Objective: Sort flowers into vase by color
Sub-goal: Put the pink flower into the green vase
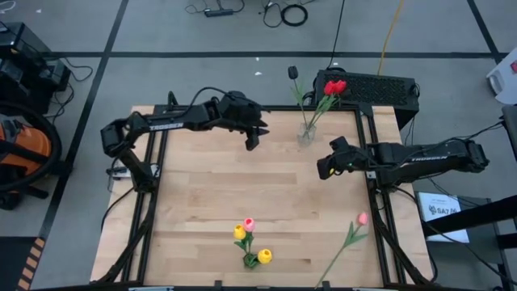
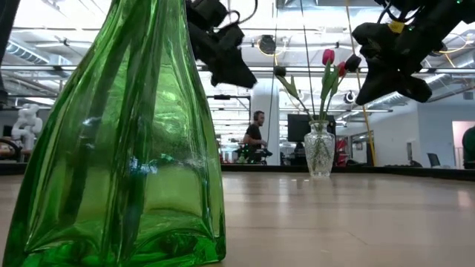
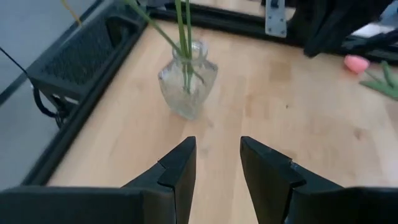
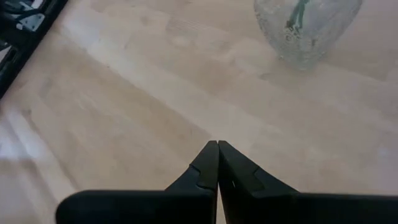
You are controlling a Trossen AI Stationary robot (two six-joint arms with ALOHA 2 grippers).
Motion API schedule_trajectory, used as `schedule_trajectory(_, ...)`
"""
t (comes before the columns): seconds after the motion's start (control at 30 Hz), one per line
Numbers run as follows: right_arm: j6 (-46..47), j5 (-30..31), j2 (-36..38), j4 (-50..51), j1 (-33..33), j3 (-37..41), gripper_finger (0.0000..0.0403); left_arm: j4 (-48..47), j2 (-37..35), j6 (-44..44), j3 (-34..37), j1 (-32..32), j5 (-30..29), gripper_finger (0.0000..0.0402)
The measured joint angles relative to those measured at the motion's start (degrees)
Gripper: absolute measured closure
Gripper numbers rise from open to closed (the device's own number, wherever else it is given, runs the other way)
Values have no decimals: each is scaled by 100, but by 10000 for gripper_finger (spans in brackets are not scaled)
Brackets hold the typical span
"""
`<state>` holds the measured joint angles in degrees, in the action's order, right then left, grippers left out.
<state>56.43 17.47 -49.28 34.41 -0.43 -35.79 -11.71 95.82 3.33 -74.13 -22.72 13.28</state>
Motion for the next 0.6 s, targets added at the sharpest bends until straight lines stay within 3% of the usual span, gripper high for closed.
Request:
schedule_trajectory(0.3, 428, -289, -212, 355, 58, -332, 403, -656, -1162, 136, 43, -13, -27, 269)
schedule_trajectory(0.6, 1141, -285, -1653, 2806, 567, -2332, 403, -372, -2537, -300, 1469, 25, -335, 269)
